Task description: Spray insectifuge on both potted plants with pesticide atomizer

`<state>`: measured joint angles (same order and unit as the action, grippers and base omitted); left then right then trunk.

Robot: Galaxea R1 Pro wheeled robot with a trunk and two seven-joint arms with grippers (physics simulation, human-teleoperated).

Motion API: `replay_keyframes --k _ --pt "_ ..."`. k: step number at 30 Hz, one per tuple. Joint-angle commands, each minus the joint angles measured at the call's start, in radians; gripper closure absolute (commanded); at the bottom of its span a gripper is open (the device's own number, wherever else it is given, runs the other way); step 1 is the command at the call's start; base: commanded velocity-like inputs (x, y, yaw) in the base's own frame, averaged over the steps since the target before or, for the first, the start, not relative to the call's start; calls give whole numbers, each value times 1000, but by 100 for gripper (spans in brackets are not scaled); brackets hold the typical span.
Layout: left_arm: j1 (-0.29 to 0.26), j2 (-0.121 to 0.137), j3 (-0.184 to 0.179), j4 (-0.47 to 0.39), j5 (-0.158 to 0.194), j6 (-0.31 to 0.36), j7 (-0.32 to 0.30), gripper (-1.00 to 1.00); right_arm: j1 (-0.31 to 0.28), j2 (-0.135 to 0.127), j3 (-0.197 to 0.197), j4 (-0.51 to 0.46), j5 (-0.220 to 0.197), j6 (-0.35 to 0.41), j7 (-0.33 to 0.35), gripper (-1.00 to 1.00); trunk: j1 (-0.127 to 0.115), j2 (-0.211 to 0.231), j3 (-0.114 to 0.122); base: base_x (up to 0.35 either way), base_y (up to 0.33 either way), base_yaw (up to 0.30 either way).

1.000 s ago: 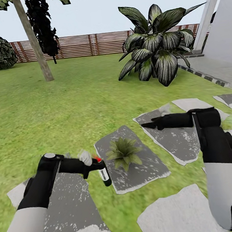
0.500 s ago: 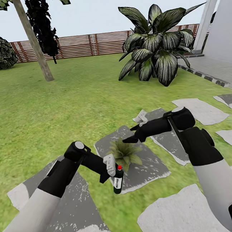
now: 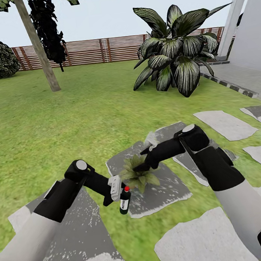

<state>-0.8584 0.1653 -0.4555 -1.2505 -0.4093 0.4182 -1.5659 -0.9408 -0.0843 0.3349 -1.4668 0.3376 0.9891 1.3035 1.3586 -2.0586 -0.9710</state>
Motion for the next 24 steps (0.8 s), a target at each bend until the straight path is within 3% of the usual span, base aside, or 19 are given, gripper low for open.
replay_keyframes --k 1,4,7,10,11,22,24 --pt "0 4 -1 -1 -4 1 -5 100 -1 -1 8 -1 11 5 10 -100 0 0 -1 0 0 0" --pt "3 22 0 -1 -4 -8 -5 100 -1 -3 14 -2 11 -3 10 -100 0 0 -1 0 0 0" --pt "0 61 -1 2 -3 -10 -5 100 -1 -5 16 -1 11 -5 10 -100 0 0 -1 0 0 0" --pt "-3 66 -4 47 -4 -10 -5 100 0 -5 18 -1 11 -6 10 -100 0 0 -1 0 0 0" --pt "-9 67 -5 70 -5 -10 -5 100 1 -5 18 -1 11 -6 10 100 0 0 -1 0 0 0" --pt "-111 65 -12 146 -5 4 -5 100 2 -3 24 -1 11 -6 10 100 0 0 -1 0 0 0" --pt "-119 65 -30 151 -5 6 -5 100 2 -3 24 0 11 -6 10 100 0 0 -1 0 0 0"
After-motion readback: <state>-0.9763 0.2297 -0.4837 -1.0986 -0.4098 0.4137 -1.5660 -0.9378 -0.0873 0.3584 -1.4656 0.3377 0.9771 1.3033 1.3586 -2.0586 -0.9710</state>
